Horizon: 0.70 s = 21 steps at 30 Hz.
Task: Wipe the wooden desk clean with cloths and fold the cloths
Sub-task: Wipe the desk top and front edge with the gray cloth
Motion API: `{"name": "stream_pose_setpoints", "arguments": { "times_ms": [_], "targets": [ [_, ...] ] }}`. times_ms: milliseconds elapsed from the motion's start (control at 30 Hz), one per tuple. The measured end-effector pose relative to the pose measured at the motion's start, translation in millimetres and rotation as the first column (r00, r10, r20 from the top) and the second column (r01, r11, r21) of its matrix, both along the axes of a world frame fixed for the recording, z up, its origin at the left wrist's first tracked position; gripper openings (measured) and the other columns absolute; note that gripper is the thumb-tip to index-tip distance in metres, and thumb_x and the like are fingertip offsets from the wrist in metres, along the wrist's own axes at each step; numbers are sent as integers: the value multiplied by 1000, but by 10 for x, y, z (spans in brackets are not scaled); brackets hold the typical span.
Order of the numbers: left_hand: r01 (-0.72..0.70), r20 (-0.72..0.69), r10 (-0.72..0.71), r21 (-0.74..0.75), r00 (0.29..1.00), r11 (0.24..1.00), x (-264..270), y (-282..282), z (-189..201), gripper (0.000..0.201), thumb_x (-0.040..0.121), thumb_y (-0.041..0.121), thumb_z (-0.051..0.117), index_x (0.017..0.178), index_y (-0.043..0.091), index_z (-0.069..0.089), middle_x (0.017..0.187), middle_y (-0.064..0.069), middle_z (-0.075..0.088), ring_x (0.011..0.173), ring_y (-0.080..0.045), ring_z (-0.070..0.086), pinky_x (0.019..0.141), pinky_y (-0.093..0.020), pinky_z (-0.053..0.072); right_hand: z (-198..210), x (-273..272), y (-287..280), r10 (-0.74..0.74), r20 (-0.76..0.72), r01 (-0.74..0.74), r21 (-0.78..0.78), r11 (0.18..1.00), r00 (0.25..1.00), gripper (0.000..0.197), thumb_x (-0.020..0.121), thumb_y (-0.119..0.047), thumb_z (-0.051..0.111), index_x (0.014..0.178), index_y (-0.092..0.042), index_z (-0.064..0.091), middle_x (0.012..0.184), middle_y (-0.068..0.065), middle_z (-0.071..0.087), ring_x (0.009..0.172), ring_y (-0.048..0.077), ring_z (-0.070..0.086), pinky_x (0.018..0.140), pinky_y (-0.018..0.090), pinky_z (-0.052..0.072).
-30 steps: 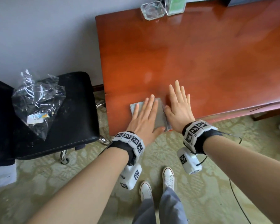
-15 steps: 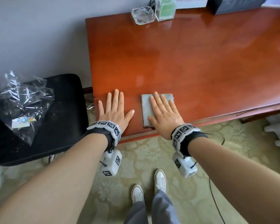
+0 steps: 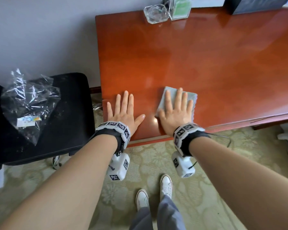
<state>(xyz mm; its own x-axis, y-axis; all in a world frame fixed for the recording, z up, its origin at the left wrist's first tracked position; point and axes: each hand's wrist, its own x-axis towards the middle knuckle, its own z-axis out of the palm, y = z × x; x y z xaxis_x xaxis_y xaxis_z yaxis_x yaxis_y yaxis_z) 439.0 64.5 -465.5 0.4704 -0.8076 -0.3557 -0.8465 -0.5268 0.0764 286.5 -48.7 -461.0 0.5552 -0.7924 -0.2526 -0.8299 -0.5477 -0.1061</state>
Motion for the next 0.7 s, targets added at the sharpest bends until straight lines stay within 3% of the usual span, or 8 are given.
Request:
{"name": "stream_pose_setpoints", "arguments": {
  "times_ms": [133, 300, 400, 533, 700],
  "targets": [
    [-14, -11, 13, -11, 1000, 1000, -10, 0, 5, 82, 94, 68, 11, 154, 22, -19, 161, 4, -28, 149, -21, -22, 120, -54, -7, -26, -10, 265, 114, 8, -114, 25, 993, 993, 71, 96, -61, 8, 151, -27, -22, 158, 13, -27, 146, 32, -21, 119, 52, -9],
    [1, -40, 0, 19, 999, 1000, 12, -4, 31, 81, 95, 68, 9, 153, 22, -23, 158, 5, -33, 148, -21, -26, 120, -54, -9, -8, -389, -20, 283, -45, -283, 6, 959, 958, 66, 93, -64, -1, 147, -37, -28, 158, 3, -30, 147, 23, -20, 120, 48, -7],
    [7, -43, -6, 18, 999, 1000, 19, 3, 25, 80, 95, 68, 8, 153, 22, -24, 158, 4, -33, 147, -21, -27, 120, -54, -10, -14, -627, -339, 160, -80, -159, 12, 987, 984, 69, 87, -65, -4, 146, -40, -28, 158, 1, -29, 148, 22, -20, 120, 48, -7],
    [9, -29, -9, 3, 1000, 1000, 23, 7, 2, 80, 95, 68, 8, 153, 22, -24, 159, 4, -33, 148, -22, -26, 120, -55, -9, 2, -812, -640, -34, -56, 36, 39, 999, 998, 68, 93, -64, 11, 148, -42, -22, 160, 1, -24, 149, 24, -15, 120, 49, -6],
    [9, -23, -10, -15, 1000, 1000, 10, 13, -18, 81, 95, 68, 9, 153, 21, -22, 159, 3, -31, 148, -23, -25, 119, -55, -8, -23, -532, -405, -236, -18, 236, 28, 971, 972, 69, 97, -57, 18, 153, -32, -14, 160, 9, -21, 149, 28, -15, 118, 53, -7]
  ]
}}
